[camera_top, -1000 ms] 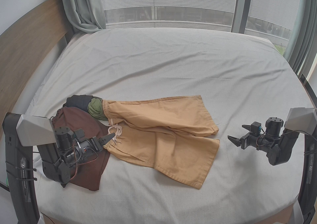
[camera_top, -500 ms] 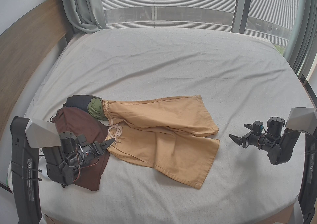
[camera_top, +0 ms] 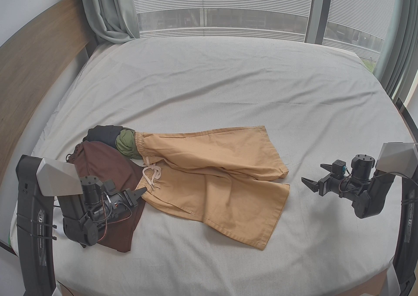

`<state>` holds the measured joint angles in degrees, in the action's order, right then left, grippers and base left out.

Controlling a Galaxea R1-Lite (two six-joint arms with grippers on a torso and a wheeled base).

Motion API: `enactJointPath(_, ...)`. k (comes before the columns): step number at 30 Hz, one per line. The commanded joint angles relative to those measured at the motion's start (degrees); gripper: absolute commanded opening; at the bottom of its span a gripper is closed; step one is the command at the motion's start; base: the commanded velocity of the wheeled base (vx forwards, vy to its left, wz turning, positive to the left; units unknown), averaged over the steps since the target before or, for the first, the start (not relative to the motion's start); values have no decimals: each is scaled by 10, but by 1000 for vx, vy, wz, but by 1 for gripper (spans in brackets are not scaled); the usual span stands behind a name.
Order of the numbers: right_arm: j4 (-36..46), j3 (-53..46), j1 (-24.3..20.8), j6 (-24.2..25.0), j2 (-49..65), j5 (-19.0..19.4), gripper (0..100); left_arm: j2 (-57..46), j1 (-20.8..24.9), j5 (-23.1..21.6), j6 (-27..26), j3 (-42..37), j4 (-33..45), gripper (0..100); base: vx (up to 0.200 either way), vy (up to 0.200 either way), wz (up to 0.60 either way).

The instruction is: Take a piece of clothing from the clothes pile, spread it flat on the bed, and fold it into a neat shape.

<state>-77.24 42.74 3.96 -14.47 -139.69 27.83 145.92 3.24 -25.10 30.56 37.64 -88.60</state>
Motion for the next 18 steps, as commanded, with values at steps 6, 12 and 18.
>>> enactJointPath(6,1,-76,-44,24,17,6,100,3,-3,0,-1,1,-2,0,0,0,0)
enactJointPath(12,4,-190,-157,193,71,5,100,1,-3,-1,-1,1,-3,0,0,0,0)
enactJointPath(18,2,-209,-188,214,65,6,100,1,-3,-1,-1,1,-3,0,0,0,0)
